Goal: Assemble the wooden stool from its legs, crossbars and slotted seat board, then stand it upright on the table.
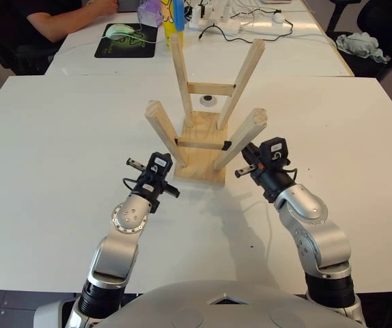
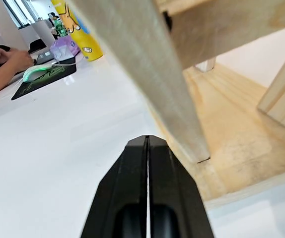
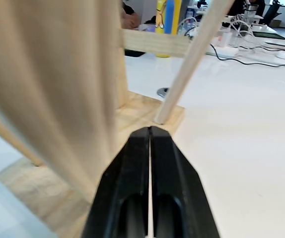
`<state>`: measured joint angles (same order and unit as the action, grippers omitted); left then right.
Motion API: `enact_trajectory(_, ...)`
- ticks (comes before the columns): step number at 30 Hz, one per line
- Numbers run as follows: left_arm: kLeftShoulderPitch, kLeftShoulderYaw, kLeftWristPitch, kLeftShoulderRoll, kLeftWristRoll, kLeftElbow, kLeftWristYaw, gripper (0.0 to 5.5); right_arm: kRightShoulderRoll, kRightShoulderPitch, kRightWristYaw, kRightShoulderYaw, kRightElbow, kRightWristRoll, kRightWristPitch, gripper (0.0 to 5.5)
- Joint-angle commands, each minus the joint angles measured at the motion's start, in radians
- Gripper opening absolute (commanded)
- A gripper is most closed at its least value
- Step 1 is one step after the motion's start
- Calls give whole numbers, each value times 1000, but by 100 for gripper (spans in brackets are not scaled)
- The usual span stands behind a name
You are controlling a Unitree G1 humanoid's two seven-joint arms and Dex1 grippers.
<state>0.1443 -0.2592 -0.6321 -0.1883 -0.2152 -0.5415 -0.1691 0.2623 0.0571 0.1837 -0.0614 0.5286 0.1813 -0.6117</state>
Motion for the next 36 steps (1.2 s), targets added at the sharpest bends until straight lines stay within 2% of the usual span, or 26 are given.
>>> enact_trajectory(1, 69, 39, -40, -77, 38, 44, -76, 2, 31, -84, 87, 18, -164, 13, 68, 0)
enact_trajectory(8, -13, 31, 2, -274, 149, 79, -359, 2, 79, -252, 386, 16, -528, 77, 269, 0)
enact_trajectory(12, -56, -34, 49, -354, 164, 128, -482, 2, 104, -311, 512, 12, -644, 89, 340, 0)
enact_trajectory(18, -154, -112, 95, -297, 115, 256, -446, 2, 108, -324, 639, -38, -640, 92, 391, 0)
enact_trajectory(25, -251, -86, 131, -246, 74, 405, -348, 2, 99, -333, 693, -93, -633, 77, 402, 0)
enact_trajectory(36, -274, -70, 134, -218, 70, 433, -313, 2, 51, -310, 670, -173, -571, 53, 389, 0)
